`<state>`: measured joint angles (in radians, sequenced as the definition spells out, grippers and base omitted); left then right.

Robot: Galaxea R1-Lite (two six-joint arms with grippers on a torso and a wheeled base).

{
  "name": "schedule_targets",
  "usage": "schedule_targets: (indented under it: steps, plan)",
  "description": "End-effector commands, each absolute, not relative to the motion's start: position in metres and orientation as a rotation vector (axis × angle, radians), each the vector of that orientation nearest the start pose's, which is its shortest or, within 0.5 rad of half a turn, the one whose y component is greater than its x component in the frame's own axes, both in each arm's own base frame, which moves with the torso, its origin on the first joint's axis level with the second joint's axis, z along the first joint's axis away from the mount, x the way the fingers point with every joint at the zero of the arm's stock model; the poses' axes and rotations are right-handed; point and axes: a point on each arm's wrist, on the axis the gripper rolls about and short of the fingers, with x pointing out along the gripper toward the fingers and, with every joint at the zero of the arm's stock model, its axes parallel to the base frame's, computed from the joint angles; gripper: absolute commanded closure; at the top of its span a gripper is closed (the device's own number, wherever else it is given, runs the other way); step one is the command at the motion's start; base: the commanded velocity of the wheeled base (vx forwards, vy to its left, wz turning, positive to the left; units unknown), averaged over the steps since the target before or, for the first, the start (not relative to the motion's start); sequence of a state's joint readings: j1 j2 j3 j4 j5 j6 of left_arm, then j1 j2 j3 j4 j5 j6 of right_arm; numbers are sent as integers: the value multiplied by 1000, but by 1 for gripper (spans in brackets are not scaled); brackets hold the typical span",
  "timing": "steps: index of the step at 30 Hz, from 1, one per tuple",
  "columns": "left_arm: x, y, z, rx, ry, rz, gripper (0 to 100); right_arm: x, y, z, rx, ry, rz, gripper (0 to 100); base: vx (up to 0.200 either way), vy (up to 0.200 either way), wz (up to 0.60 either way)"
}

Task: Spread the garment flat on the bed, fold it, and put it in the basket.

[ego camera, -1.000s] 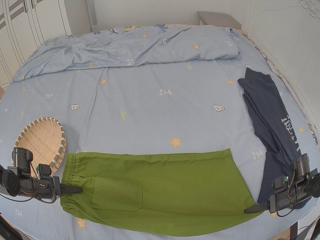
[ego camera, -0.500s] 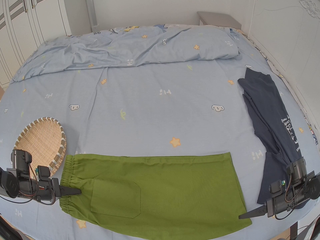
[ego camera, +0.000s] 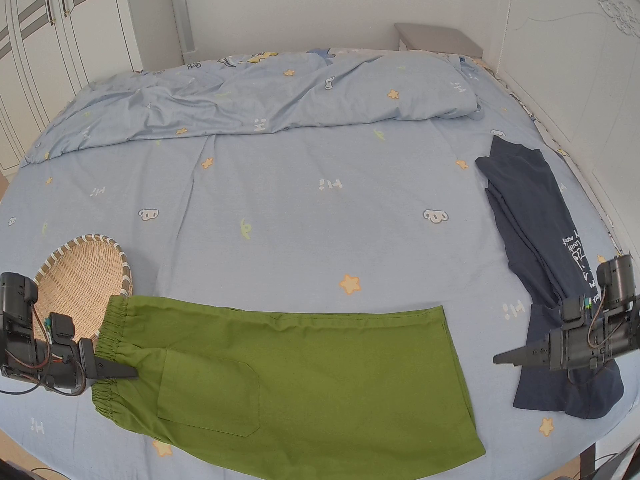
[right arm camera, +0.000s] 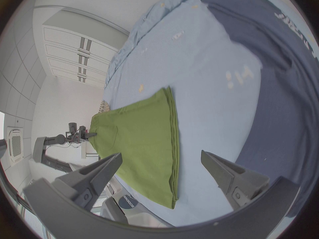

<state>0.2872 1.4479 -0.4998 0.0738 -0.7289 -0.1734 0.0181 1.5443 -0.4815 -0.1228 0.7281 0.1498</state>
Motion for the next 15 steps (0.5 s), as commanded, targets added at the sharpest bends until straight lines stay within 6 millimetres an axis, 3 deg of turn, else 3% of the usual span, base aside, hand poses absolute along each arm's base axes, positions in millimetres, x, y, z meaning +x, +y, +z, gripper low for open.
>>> schedule_targets:
  steps: [1, 6, 15]
  plan:
    - [168, 39, 160, -562, 817, -301, 100, 201, 27, 164, 405, 819, 625, 0, 0, 0, 0]
    - [171, 48, 160, -502, 821, -289, 100, 199, 27, 170, 392, 807, 617, 0, 0, 0, 0]
    - [176, 36, 204, -371, 914, -279, 100, 200, 27, 169, 384, 806, 598, 0, 0, 0, 0]
